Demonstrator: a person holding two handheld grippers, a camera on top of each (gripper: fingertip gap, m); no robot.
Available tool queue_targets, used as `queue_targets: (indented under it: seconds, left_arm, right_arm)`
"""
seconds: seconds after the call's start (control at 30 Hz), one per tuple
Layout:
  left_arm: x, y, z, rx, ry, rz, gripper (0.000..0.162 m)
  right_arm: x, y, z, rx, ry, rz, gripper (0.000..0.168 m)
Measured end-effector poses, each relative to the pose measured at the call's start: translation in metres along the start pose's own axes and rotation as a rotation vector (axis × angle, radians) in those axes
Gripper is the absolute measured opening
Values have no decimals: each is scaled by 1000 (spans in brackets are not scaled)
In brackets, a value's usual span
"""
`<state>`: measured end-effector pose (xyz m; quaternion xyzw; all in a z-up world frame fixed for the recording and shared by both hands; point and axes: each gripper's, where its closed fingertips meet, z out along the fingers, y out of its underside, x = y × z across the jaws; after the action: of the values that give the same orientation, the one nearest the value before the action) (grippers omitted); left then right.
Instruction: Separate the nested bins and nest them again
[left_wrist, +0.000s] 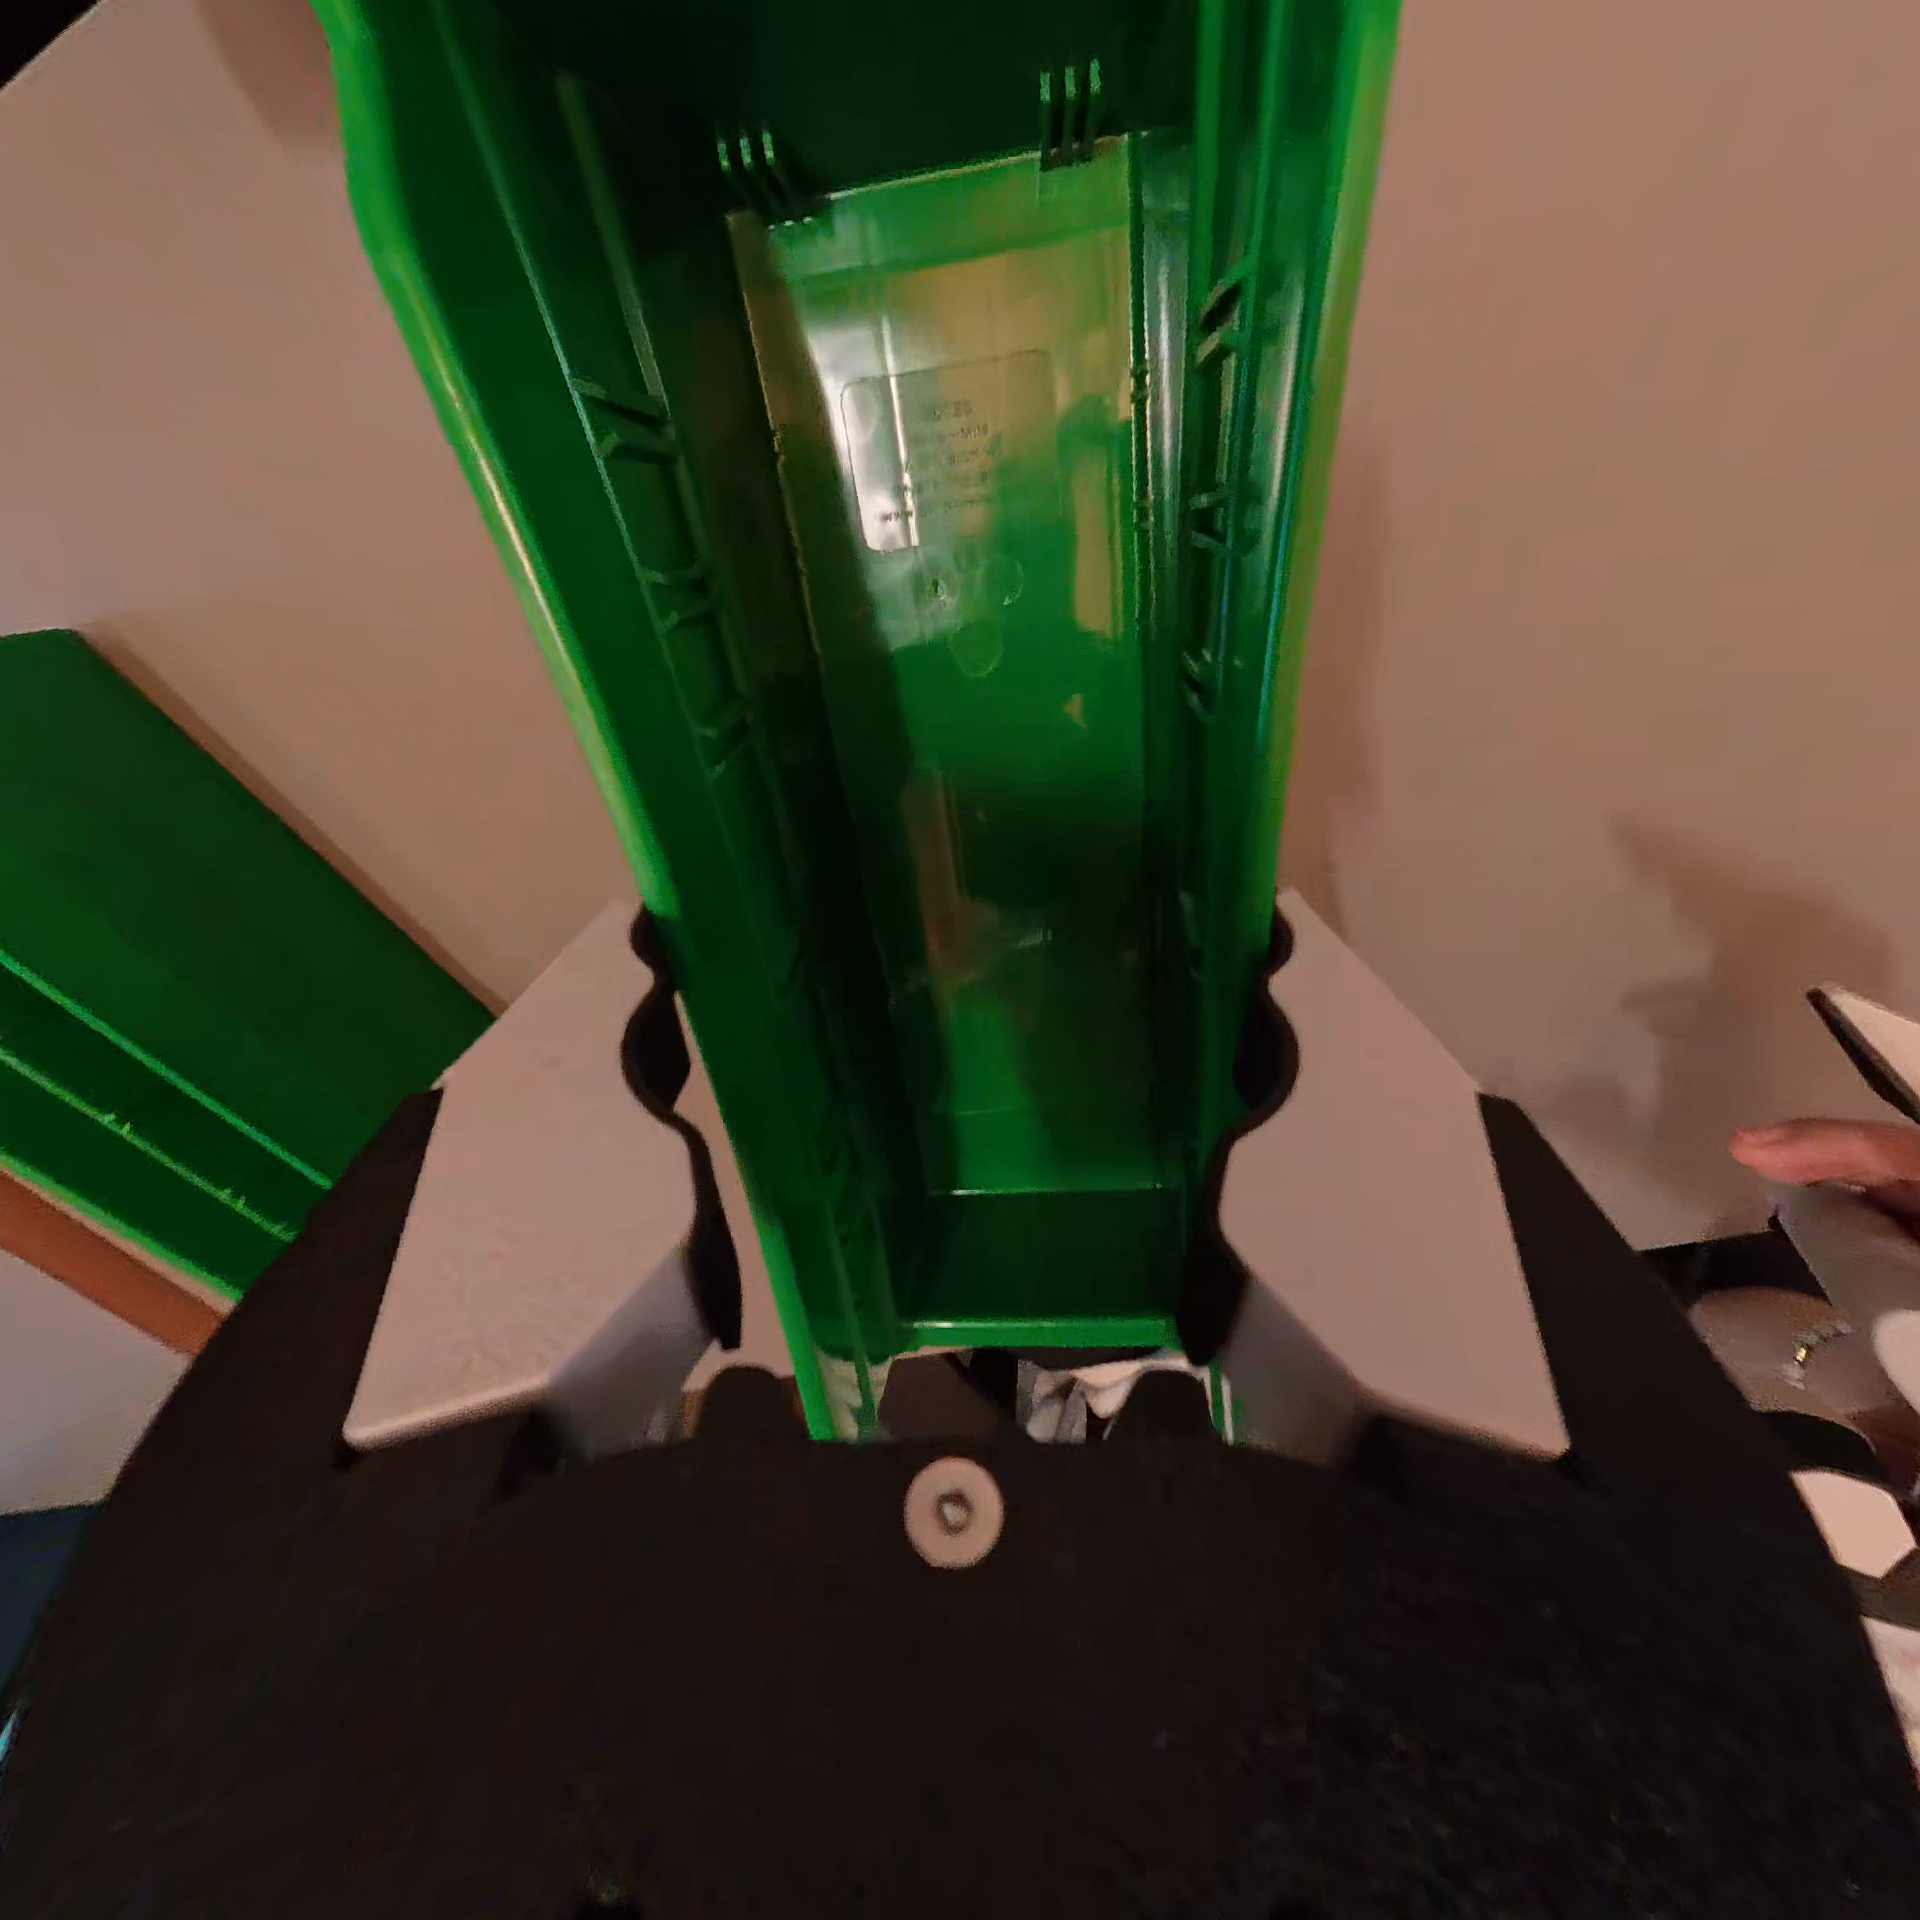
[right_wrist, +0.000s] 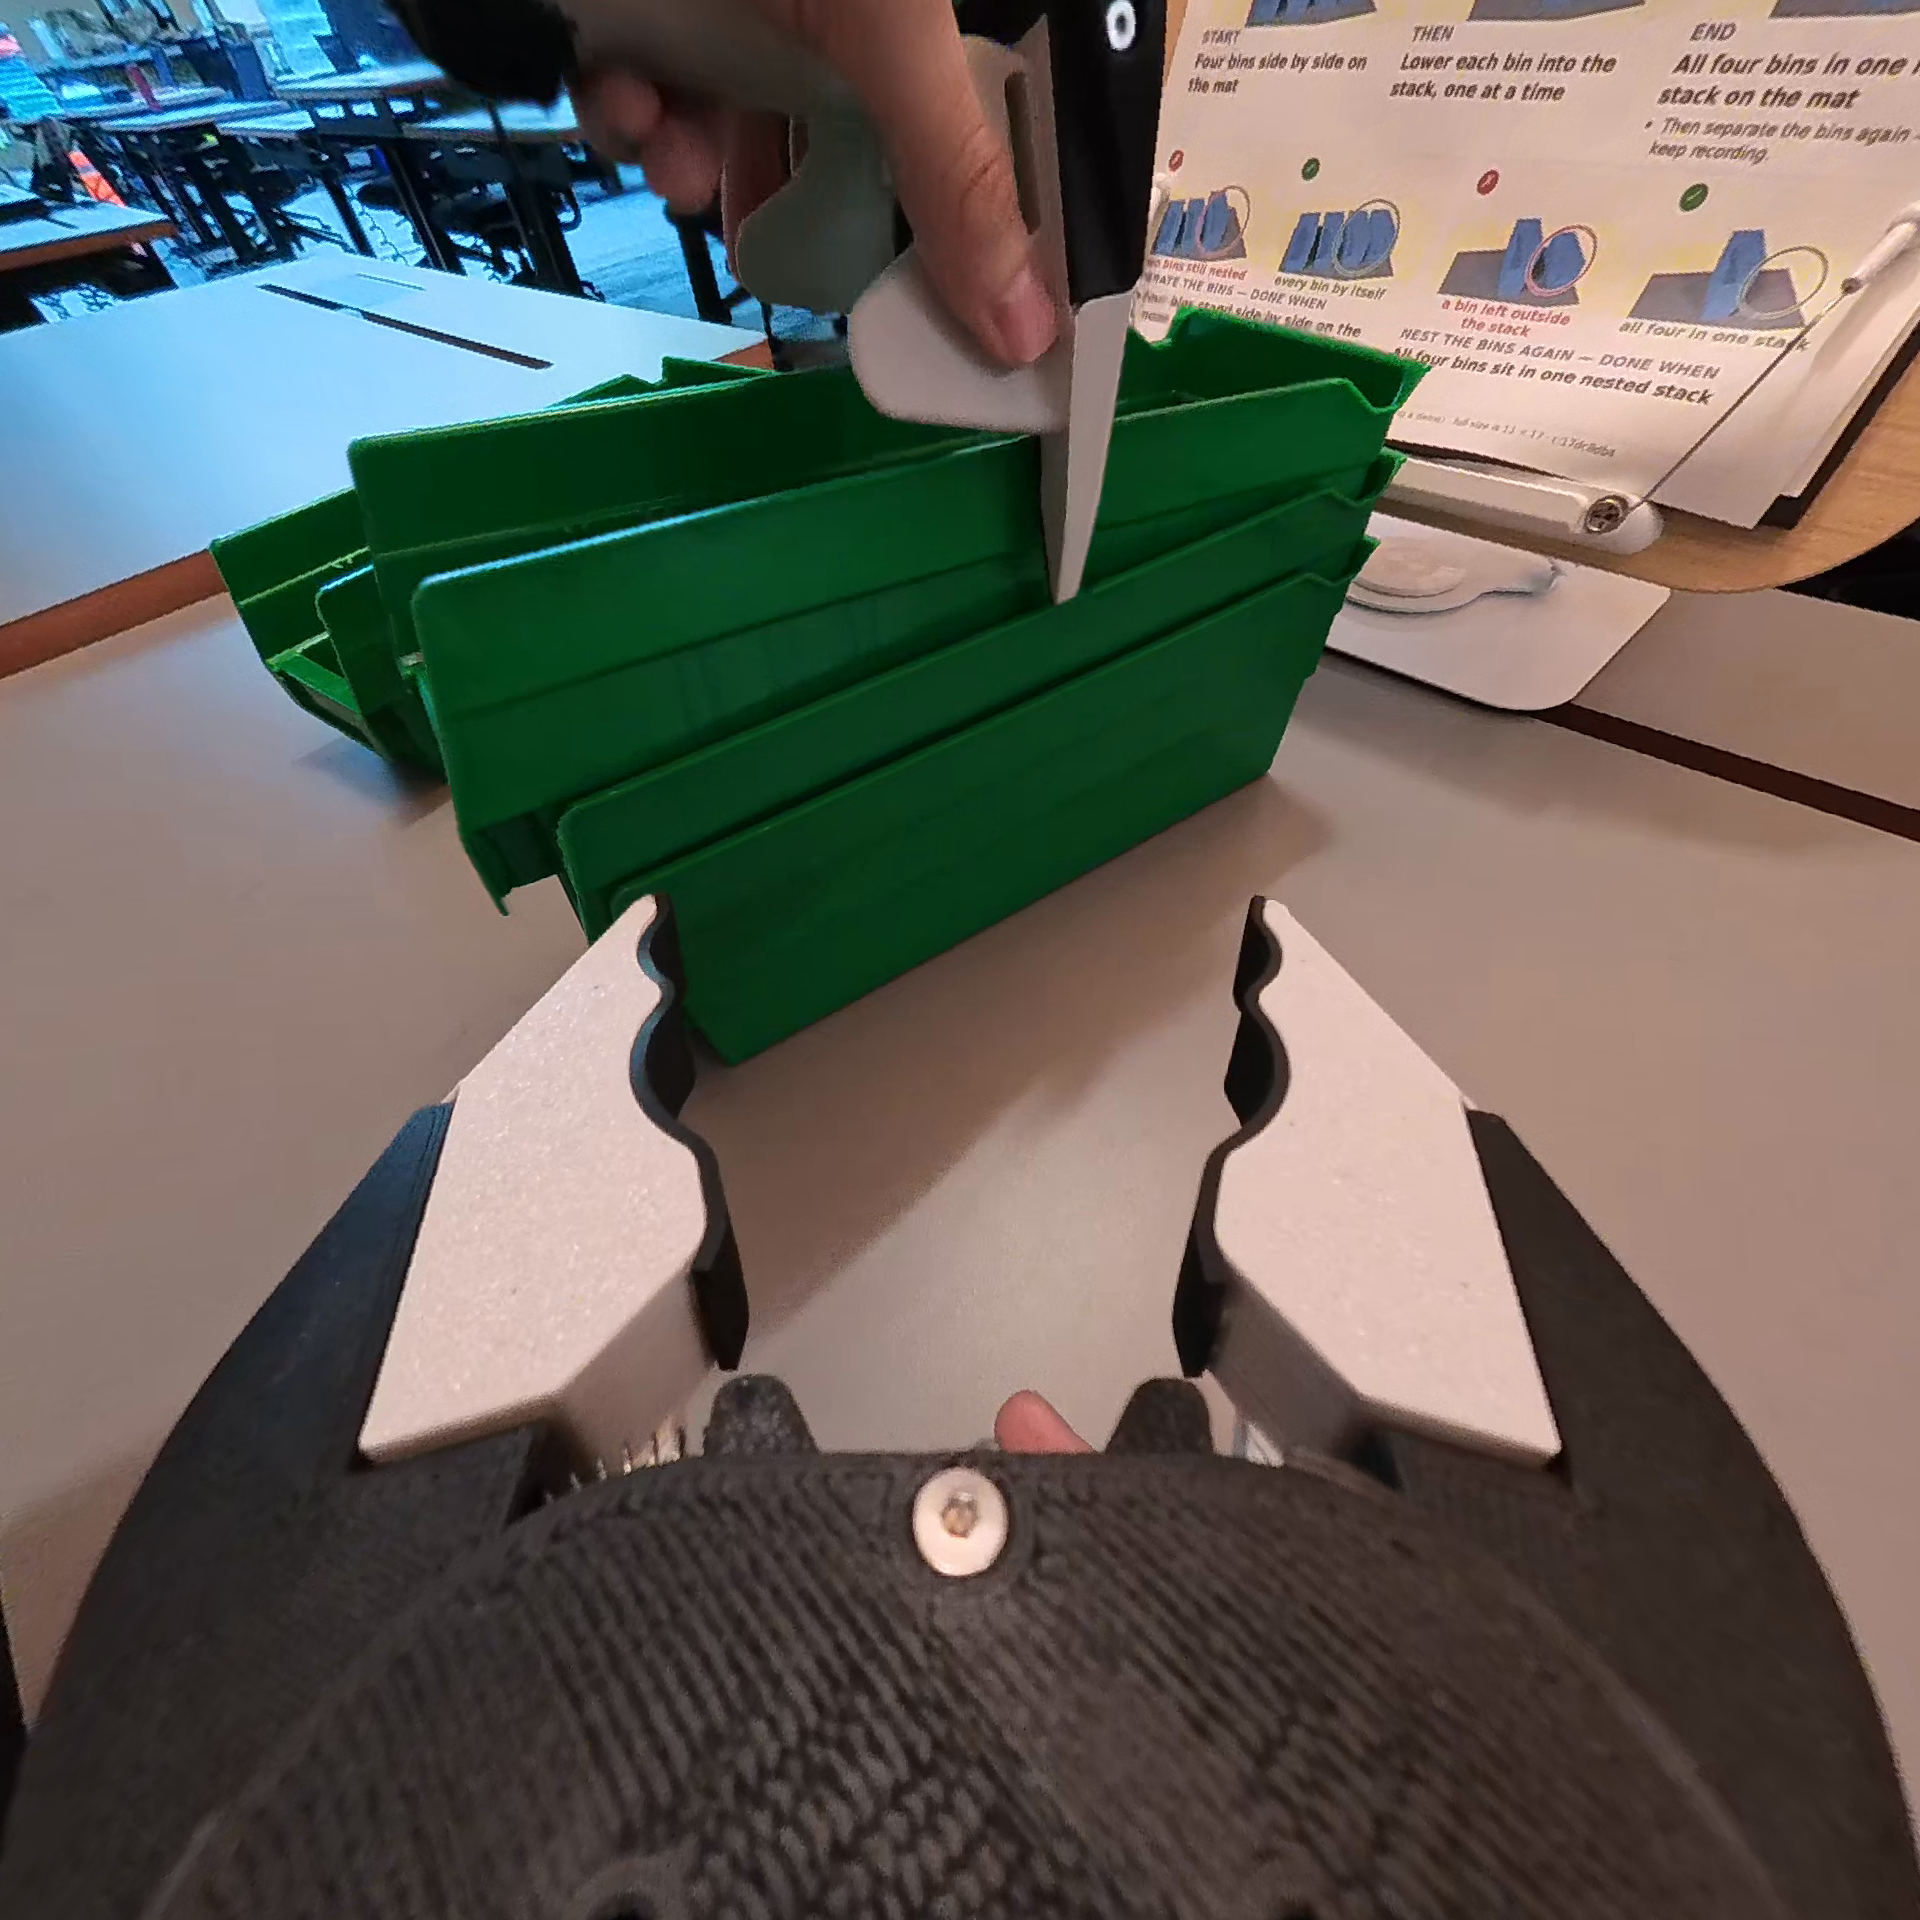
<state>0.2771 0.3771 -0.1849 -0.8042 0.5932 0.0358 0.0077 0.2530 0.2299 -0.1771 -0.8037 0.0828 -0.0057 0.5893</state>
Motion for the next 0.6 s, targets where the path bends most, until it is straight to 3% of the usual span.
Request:
queue_targets:
  seconds: [0.33, 0.6]
  left_arm:
    - [-8, 8, -32, -68, -2, -36, 95]
    - [-18, 16, -74, -64, 101, -53, 92]
  right_arm:
    - [-4, 4, 5, -16, -11, -3, 105]
    - [-8, 6, 7, -24, -19, -13, 105]
